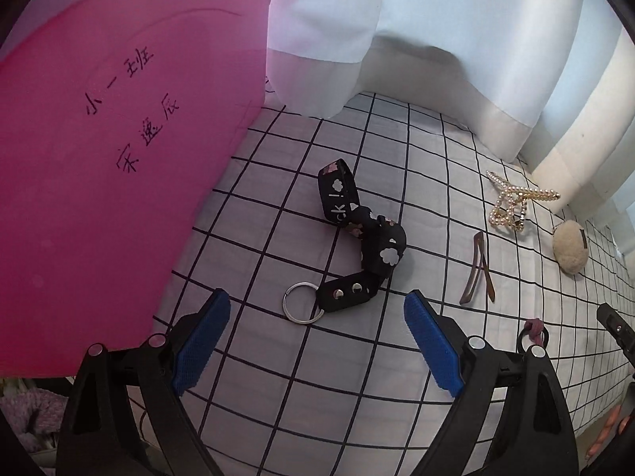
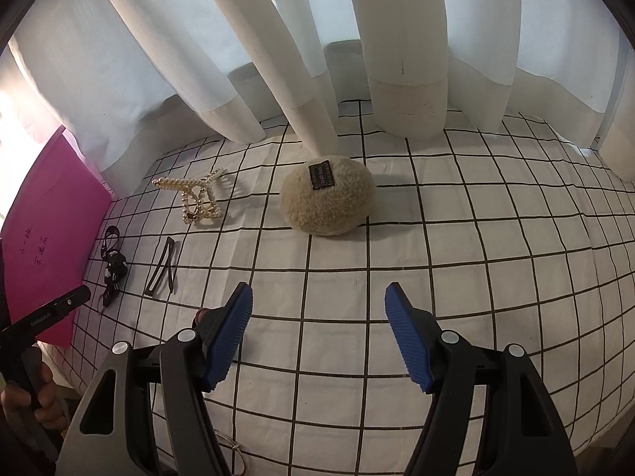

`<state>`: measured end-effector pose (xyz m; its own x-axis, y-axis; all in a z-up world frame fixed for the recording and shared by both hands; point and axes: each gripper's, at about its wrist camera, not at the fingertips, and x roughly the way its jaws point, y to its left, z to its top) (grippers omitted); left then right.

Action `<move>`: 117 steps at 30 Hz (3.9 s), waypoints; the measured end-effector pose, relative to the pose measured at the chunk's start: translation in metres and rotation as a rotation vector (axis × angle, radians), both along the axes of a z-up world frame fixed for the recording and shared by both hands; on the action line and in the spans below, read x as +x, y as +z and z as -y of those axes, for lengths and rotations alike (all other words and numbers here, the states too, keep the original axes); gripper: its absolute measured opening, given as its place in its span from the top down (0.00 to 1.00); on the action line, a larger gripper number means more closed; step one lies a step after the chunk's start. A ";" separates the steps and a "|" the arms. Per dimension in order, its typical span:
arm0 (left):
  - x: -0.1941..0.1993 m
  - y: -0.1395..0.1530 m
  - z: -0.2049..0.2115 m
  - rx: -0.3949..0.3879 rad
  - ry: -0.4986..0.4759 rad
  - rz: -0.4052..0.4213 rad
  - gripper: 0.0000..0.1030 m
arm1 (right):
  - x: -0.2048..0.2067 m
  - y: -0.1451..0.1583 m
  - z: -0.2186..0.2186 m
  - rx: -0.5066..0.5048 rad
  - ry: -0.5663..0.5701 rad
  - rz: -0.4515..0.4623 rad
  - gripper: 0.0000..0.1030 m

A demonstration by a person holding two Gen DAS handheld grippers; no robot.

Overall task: Organize jewelry
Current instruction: 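Close the left gripper on the black printed lanyard while the right gripper grasps the beige pom-pom, then lift the lanyard and pom-pom and carry both over the pink tub, then lower the lanyard and pom-pom into the tub and open both grippers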

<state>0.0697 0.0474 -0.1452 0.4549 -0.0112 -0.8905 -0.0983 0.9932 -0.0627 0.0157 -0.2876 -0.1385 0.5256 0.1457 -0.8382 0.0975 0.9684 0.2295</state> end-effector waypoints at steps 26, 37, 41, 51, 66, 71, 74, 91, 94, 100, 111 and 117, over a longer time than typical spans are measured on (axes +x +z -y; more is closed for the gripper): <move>0.055 -0.045 0.024 0.067 -0.037 0.020 0.15 | 0.095 -0.035 -0.022 -0.181 -0.031 -0.025 0.35; 0.050 -0.039 0.043 0.076 -0.096 0.089 0.56 | 0.096 -0.049 -0.022 -0.181 -0.010 -0.012 0.42; 0.048 -0.038 0.054 0.097 -0.129 0.103 0.83 | 0.088 -0.049 -0.020 -0.169 0.006 0.009 0.44; 0.004 -0.021 0.045 0.064 -0.120 0.117 0.87 | 0.050 -0.027 -0.008 -0.109 0.002 0.065 0.45; -0.046 0.080 0.042 -0.025 -0.177 0.240 0.87 | -0.014 0.076 -0.020 -0.071 0.043 0.182 0.45; -0.057 0.122 0.032 -0.047 -0.184 0.326 0.87 | -0.015 0.116 -0.043 -0.061 0.093 0.262 0.45; -0.063 0.144 0.024 -0.047 -0.181 0.372 0.87 | -0.017 0.136 -0.061 -0.059 0.135 0.299 0.45; -0.086 0.202 -0.085 0.016 0.012 0.494 0.87 | 0.022 0.196 -0.206 0.036 0.472 0.419 0.45; -0.085 0.198 -0.110 0.039 0.065 0.471 0.87 | 0.033 0.197 -0.244 0.044 0.545 0.408 0.45; -0.073 0.183 -0.155 0.057 0.146 0.399 0.87 | 0.062 0.189 -0.313 0.065 0.654 0.341 0.45; -0.044 0.152 -0.208 0.034 0.223 0.265 0.87 | 0.105 0.162 -0.397 0.033 0.757 0.212 0.44; -0.022 0.132 -0.228 0.036 0.251 0.146 0.87 | 0.122 0.141 -0.423 0.019 0.786 0.095 0.44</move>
